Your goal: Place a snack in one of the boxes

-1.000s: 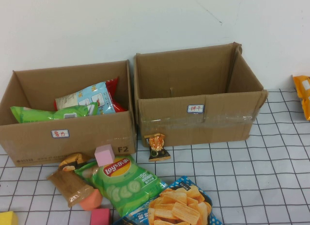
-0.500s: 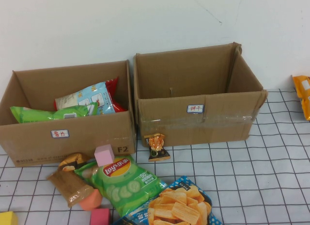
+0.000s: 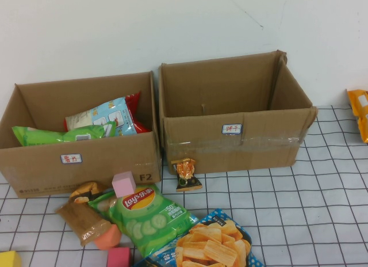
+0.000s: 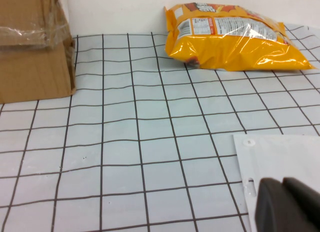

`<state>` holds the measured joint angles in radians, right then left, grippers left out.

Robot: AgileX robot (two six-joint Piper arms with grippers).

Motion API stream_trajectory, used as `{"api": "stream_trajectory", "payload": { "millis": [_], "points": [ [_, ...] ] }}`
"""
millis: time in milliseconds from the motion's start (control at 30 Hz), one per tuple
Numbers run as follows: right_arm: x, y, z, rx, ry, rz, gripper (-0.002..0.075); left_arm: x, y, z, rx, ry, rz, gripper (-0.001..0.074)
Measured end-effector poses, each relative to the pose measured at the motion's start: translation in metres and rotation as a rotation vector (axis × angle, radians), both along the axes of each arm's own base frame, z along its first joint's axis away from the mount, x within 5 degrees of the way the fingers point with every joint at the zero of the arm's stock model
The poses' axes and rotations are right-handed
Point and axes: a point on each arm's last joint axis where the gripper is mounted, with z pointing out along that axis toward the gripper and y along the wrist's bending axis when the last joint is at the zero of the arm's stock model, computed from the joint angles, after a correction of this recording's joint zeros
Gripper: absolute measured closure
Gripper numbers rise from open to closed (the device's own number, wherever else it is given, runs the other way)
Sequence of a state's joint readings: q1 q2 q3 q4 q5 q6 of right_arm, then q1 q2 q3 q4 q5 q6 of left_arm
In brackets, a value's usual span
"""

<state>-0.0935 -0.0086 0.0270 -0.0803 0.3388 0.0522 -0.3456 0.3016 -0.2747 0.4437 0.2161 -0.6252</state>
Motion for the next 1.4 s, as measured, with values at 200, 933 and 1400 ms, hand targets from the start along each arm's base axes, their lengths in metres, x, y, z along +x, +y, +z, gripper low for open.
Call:
{"api": "stream_trajectory", "payload": {
  "millis": [200, 933, 1400],
  "points": [
    [0.000, 0.000, 0.000, 0.000, 0.000, 0.000, 0.0727, -0.002, 0.001, -0.003, 0.060, -0.019, -0.002, 0.0736],
    [0.000, 0.000, 0.000, 0.000, 0.002, 0.000, 0.0727, -0.024, 0.020, -0.089, 0.158, 0.068, 0.232, 0.0736],
    [0.000, 0.000, 0.000, 0.000, 0.002, 0.000, 0.0727, -0.025, 0.019, -0.092, 0.171, 0.097, 0.226, 0.0736]
  ]
}}
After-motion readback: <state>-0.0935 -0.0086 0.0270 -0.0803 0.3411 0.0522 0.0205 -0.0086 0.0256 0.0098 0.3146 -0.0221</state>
